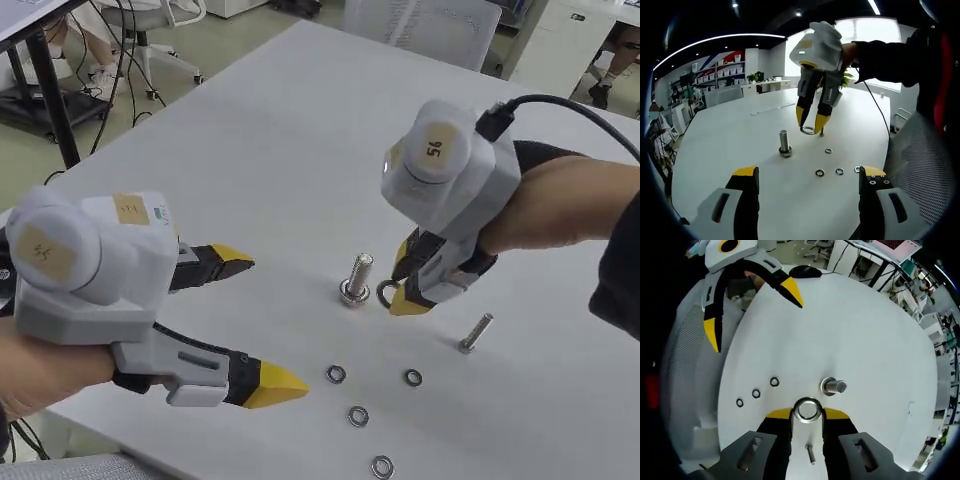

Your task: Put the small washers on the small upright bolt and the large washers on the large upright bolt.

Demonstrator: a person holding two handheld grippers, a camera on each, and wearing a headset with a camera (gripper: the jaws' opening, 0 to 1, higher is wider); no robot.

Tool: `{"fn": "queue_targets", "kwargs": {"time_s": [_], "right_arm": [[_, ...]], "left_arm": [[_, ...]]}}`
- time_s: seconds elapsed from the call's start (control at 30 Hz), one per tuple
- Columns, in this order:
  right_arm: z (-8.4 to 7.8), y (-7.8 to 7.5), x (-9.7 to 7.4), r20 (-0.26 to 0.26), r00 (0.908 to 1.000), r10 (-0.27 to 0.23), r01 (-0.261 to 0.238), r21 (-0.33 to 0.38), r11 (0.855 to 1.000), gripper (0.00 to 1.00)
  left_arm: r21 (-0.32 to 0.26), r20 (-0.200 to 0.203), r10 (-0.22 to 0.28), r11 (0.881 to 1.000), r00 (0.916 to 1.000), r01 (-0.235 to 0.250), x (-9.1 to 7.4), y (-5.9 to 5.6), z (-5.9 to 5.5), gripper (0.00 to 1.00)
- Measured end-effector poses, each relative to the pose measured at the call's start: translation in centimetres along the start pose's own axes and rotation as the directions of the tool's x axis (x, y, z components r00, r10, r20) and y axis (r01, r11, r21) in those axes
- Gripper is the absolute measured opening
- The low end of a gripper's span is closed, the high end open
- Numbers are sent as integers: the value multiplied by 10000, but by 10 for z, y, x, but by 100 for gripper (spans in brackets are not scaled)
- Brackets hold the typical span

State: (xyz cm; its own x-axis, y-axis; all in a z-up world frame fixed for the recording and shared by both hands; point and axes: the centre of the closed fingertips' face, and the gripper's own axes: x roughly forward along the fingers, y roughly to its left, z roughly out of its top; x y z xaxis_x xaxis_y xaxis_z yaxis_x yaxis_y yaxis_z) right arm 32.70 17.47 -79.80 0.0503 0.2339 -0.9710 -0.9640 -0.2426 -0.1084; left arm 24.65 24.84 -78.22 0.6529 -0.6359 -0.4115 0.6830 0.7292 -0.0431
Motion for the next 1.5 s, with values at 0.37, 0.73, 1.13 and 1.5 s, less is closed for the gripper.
{"fn": "queue_targets", "kwargs": {"time_s": [0.37,0.73,1.13,1.5], "right_arm": [[7,-11,-11,76,9997,-233,234,-194,9995,23],[21,-26,-14,145,9987,-479,486,-498,9976,23],[26,-36,-3,55,9994,-355,358,-629,9974,23],[26,-41,9,-90,9999,-119,113,-652,9978,23]], "left_arm": [[-15,-3,-21,10000,10000,21,1,0,-1,82],[-81,-66,-10,10000,10000,9,1,0,-4,82],[-182,-139,24,9998,9999,-27,1,2,-8,82],[-268,-183,51,9996,9998,-56,2,5,-11,81]]}}
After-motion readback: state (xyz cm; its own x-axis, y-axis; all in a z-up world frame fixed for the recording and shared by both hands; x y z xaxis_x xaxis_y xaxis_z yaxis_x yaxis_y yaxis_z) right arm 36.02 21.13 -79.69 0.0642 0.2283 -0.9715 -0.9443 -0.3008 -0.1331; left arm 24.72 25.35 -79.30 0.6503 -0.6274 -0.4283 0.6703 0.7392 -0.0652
